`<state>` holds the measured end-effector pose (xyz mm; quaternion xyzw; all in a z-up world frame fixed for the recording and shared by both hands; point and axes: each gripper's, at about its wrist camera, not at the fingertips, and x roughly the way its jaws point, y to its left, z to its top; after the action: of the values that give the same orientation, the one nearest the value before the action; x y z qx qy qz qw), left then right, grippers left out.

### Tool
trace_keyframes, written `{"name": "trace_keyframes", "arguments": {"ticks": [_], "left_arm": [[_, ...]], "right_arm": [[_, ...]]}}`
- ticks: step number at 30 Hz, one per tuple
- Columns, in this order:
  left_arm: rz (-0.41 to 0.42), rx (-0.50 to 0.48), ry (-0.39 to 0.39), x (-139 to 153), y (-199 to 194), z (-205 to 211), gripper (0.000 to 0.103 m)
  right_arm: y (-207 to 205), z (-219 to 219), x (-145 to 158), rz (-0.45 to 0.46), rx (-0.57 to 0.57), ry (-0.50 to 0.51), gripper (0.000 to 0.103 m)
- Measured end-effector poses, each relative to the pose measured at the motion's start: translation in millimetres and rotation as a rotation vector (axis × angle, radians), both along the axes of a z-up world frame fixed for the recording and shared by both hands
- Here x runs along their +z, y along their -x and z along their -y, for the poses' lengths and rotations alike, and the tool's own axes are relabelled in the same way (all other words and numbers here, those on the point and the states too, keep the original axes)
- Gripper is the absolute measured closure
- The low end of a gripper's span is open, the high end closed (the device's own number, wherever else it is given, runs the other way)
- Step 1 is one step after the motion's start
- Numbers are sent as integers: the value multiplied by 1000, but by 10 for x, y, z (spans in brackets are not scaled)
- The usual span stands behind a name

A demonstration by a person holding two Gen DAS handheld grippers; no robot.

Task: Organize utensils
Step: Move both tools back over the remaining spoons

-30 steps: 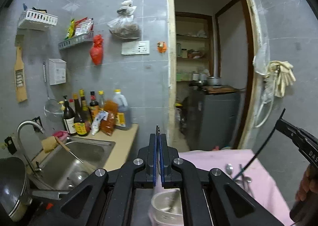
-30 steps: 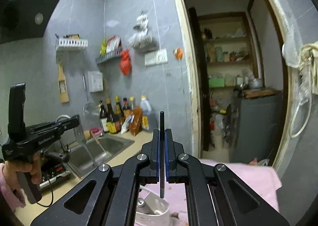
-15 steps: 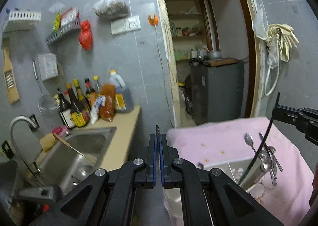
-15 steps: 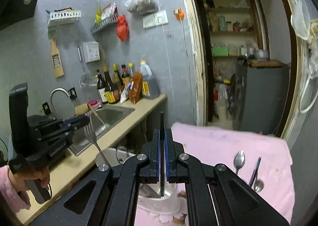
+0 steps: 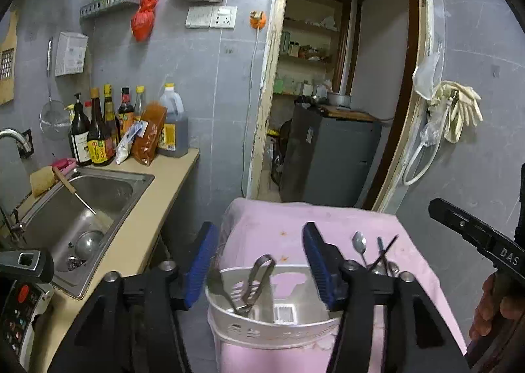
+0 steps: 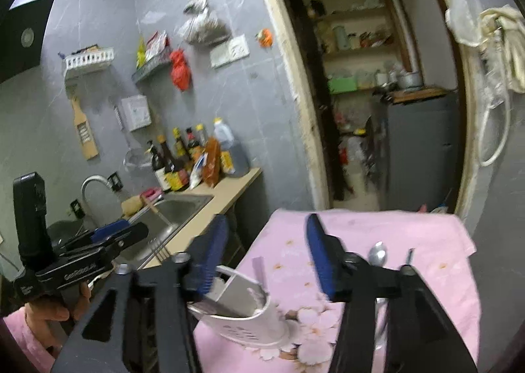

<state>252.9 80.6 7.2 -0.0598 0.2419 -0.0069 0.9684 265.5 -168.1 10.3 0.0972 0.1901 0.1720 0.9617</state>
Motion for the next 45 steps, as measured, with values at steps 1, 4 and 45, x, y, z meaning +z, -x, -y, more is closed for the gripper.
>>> {"name": "trace_keyframes", "arguments": {"ticks": [1, 4, 45], "left_arm": [[10, -2, 1, 35, 23, 59, 37], [29, -15, 7, 112, 51, 203, 25], [-83, -127, -42, -783, -874, 2487, 1]], "right_arm": [[32, 49, 19, 6, -16, 8, 37], [151, 254, 92, 32, -79, 37, 12], [-329, 2208, -1231, -208, -222, 114, 2]]}}
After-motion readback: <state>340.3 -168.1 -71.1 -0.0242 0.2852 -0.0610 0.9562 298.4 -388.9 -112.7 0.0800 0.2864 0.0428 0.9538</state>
